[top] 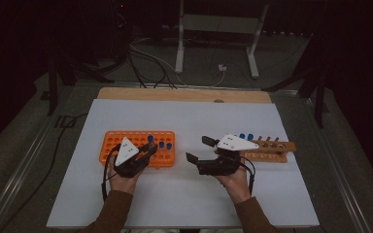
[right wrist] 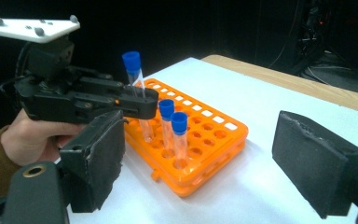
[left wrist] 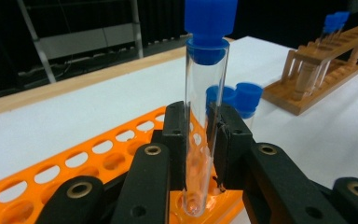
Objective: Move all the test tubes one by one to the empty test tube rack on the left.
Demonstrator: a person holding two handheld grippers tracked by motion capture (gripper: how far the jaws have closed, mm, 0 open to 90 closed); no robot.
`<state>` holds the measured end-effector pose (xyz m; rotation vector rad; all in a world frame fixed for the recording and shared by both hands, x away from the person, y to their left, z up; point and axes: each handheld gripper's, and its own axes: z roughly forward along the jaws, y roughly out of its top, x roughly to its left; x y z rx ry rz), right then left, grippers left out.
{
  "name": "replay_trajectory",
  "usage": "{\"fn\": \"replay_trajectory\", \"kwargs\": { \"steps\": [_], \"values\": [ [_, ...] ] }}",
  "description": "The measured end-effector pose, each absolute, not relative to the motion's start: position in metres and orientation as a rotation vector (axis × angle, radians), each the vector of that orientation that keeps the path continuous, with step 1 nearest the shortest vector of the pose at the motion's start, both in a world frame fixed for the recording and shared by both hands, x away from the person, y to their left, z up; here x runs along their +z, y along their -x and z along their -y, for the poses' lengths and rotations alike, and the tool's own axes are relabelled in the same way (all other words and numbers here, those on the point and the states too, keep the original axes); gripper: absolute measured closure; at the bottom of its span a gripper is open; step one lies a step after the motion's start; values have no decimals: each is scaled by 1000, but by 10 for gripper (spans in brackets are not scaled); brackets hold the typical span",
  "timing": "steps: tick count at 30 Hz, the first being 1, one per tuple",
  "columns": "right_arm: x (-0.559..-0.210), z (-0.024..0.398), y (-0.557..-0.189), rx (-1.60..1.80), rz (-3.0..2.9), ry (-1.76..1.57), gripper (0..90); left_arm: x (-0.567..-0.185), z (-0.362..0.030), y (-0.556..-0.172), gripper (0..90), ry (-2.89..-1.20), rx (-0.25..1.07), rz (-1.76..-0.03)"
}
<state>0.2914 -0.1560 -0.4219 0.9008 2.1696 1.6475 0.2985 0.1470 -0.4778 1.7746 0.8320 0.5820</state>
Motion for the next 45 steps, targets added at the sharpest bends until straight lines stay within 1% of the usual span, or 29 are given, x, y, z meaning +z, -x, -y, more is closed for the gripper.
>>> {"fn": "replay_trajectory", "kwargs": {
  "steps": [5, 13, 18, 24, 32, 33, 36, 40, 45],
  "values": [
    [-422, 157, -292, 1649, -2170, -899, 179, -485, -143, -304, 775, -1789, 572, -849],
    [-423, 156, -291, 1649, -2178, -890, 186, -501, -139, -308, 774, -1890, 546, -897],
    [-423, 161, -291, 1647, -2172, -890, 194, -502, -139, -307, 776, -1934, 540, -909],
    [-423, 166, -291, 1647, -2160, -907, 196, -503, -141, -309, 777, -1917, 513, -929],
    [-425, 162, -291, 1636, -2174, -904, 196, -501, -142, -311, 772, -1918, 478, -935],
    [-425, 162, -291, 1633, -2175, -899, 196, -501, -143, -311, 759, -1914, 472, -938],
    [-426, 162, -291, 1626, -2178, -898, 195, -500, -145, -310, 660, -1916, 482, -948],
    [-427, 164, -291, 1621, -2180, -908, 192, -494, -152, -307, 567, -1890, 473, -950],
    [-427, 166, -291, 1617, -2180, -915, 186, -486, -160, -304, 477, -1846, 448, -955]
  ]
}}
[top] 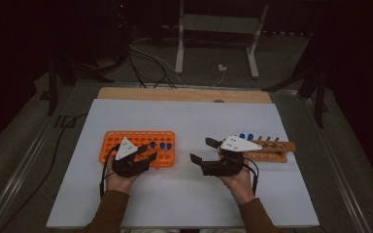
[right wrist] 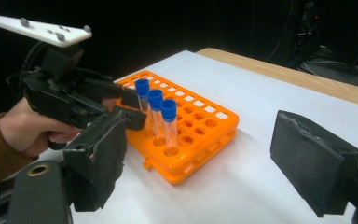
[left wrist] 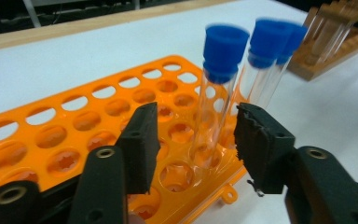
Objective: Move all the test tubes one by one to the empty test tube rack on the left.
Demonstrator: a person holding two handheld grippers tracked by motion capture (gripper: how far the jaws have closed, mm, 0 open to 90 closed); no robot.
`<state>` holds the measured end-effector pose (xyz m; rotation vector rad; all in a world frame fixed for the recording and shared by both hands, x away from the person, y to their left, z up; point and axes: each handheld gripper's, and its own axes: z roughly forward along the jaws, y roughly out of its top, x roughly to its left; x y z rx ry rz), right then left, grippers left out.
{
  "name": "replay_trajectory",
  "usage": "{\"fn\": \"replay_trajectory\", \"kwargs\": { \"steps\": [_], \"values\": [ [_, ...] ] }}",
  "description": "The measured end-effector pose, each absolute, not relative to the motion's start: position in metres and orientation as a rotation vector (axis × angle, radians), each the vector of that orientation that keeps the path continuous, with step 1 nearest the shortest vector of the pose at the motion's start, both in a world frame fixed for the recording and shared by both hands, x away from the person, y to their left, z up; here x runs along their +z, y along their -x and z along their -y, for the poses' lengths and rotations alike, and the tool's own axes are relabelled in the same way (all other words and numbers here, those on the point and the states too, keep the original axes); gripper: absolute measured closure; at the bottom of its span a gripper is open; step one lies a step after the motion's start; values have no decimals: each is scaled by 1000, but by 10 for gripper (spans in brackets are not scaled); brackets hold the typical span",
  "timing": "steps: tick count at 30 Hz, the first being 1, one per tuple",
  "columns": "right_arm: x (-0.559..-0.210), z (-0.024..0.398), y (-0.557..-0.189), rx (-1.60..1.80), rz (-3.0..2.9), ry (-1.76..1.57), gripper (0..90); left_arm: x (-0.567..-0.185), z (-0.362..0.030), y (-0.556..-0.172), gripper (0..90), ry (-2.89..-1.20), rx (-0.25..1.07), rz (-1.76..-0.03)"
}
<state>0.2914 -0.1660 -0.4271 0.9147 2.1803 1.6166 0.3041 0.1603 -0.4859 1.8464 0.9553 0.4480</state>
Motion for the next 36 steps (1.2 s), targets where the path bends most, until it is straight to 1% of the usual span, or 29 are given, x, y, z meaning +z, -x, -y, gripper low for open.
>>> {"fn": "replay_trajectory", "kwargs": {
  "steps": [3, 4, 6, 7, 8, 9, 11, 14, 23, 29, 36],
  "values": [
    [-427, 167, -292, 1610, -2181, -922, 177, -481, -163, -301, 320, -1835, 479, -976],
    [-428, 168, -293, 1607, -2181, -927, 172, -479, -164, -300, 255, -1833, 492, -987],
    [-428, 169, -294, 1603, -2179, -937, 165, -476, -166, -298, 161, -1825, 507, -994],
    [-428, 170, -294, 1602, -2178, -940, 161, -475, -167, -297, 156, -1817, 506, -991],
    [-428, 170, -295, 1597, -2177, -942, 156, -474, -168, -296, 124, -1816, 512, -999],
    [-428, 171, -295, 1593, -2175, -949, 155, -473, -170, -295, 71, -1820, 512, -998],
    [-429, 171, -296, 1579, -2175, -951, 150, -472, -172, -294, 22, -1813, 499, -997],
    [-429, 172, -297, 1556, -2174, -959, 136, -470, -175, -290, 5, -1812, 506, -995],
    [-428, 183, -300, 1494, -2148, -979, 105, -467, -181, -282, 5, -1783, 525, -999],
    [-422, 200, -304, 1487, -2102, -1012, 93, -468, -179, -282, 5, -1789, 523, -995],
    [-418, 231, -308, 1444, -2031, -1074, 97, -470, -181, -283, 6, -1778, 514, -1008]
  ]
}}
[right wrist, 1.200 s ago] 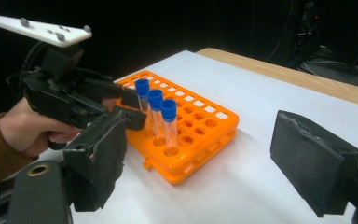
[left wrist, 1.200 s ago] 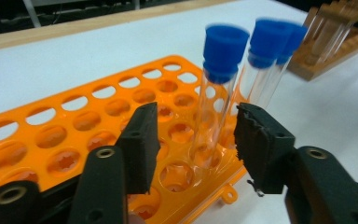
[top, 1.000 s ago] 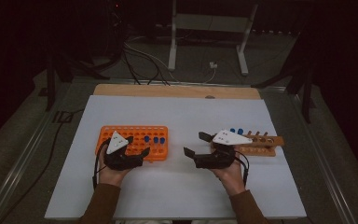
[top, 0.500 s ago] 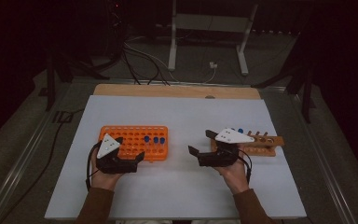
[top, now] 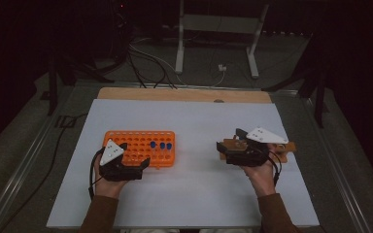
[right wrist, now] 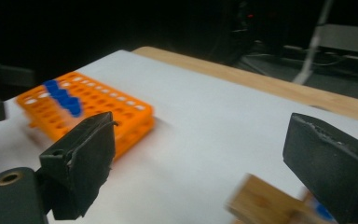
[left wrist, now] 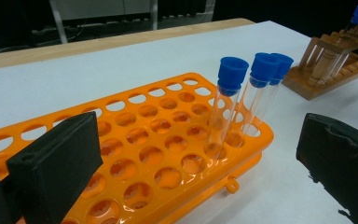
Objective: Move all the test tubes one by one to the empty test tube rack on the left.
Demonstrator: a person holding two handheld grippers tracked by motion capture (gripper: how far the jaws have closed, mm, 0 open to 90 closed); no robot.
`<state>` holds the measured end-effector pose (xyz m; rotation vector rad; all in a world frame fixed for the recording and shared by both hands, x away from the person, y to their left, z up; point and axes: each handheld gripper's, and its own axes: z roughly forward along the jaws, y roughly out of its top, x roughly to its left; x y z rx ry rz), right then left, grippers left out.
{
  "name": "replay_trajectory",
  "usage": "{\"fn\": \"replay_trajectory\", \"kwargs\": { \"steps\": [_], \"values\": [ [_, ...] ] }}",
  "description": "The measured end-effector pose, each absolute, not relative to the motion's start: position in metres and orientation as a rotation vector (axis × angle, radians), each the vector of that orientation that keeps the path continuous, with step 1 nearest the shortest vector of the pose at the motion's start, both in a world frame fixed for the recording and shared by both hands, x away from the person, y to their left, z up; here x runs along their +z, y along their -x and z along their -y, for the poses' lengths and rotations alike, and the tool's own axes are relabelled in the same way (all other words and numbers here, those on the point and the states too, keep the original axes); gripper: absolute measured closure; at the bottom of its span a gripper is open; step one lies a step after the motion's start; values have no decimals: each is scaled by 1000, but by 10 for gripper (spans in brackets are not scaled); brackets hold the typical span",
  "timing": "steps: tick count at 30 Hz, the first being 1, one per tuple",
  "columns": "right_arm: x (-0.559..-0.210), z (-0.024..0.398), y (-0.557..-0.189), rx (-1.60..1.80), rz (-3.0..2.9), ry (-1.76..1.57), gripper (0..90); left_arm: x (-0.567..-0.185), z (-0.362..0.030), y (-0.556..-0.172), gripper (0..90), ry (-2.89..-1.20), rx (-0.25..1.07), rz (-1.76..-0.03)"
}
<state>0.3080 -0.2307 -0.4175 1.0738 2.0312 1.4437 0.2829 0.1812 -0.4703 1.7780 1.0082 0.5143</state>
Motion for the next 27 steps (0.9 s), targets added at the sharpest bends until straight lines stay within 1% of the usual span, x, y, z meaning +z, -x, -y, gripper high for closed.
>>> {"fn": "replay_trajectory", "kwargs": {
  "steps": [9, 11, 16, 20, 25, 27],
  "values": [
    [-418, 265, -314, 1402, -1974, -1153, 103, -471, -180, -284, 6, -1774, 513, -1020],
    [-419, 271, -315, 1383, -1967, -1160, 134, -471, -180, -284, 6, -1774, 515, -1020],
    [-421, 283, -317, 1343, -1965, -1186, 169, -472, -179, -284, 6, -1776, 515, -1020],
    [-427, 290, -319, 1311, -1970, -1201, 235, -472, -179, -283, 6, -1775, 518, -1020],
    [-436, 300, -318, 1288, -1971, -1213, 382, -472, -181, -283, 6, -1770, 517, -1029],
    [-440, 303, -317, 1282, -1982, -1215, 413, -472, -181, -283, 6, -1768, 516, -1030]
  ]
}}
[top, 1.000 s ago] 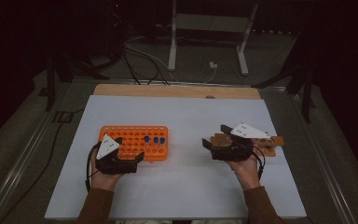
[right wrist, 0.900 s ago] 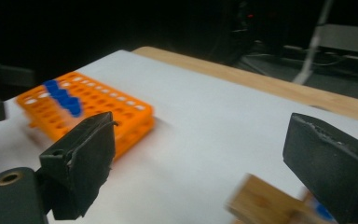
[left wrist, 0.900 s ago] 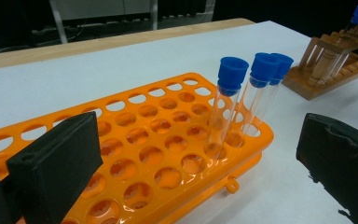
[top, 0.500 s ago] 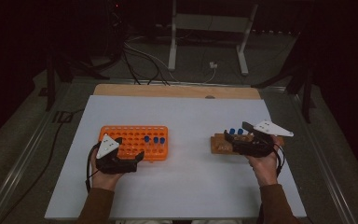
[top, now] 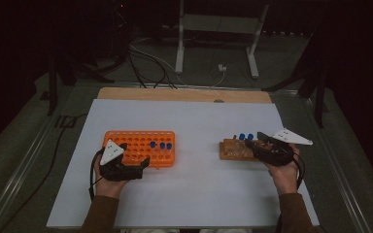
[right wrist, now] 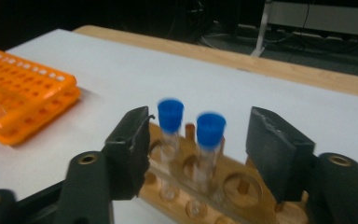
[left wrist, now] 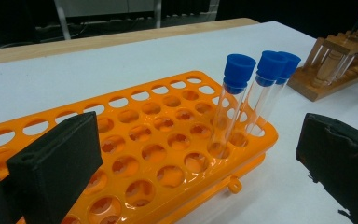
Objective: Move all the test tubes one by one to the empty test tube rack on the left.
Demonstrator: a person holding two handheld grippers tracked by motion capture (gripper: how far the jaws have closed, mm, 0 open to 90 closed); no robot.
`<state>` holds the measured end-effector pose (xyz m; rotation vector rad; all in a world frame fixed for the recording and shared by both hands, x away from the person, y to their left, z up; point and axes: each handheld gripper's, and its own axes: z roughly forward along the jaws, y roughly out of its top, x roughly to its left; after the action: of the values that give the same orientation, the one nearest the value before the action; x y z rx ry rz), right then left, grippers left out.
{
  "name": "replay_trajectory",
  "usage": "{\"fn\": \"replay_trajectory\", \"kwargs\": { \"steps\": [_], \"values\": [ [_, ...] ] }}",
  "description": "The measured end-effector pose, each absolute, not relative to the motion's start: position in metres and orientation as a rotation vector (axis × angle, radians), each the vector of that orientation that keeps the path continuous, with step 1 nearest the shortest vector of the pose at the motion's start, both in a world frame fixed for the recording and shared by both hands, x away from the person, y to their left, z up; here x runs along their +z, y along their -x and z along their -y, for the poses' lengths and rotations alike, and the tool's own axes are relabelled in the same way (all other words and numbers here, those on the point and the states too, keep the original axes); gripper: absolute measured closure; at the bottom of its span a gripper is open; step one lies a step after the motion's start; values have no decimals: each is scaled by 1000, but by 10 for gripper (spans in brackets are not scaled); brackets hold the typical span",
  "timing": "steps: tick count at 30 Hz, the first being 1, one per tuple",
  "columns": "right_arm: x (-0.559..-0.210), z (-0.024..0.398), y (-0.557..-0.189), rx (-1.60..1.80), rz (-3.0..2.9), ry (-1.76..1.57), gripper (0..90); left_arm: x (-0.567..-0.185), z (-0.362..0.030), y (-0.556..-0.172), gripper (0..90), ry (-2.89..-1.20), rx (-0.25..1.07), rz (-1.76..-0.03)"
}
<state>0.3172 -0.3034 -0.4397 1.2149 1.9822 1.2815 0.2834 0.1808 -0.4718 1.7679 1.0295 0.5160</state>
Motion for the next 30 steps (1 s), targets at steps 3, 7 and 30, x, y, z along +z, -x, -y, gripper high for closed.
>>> {"fn": "replay_trajectory", "kwargs": {
  "steps": [3, 7, 30],
  "values": [
    [-447, 306, -318, 1262, -1986, -1233, 449, -472, -180, -283, 6, -1768, 515, -1031],
    [-455, 307, -322, 1249, -1997, -1251, 508, -472, -180, -283, 6, -1774, 514, -1030],
    [-464, 295, -330, 1213, -2005, -1223, 770, -473, -180, -283, 6, -1769, 508, -1035]
  ]
}}
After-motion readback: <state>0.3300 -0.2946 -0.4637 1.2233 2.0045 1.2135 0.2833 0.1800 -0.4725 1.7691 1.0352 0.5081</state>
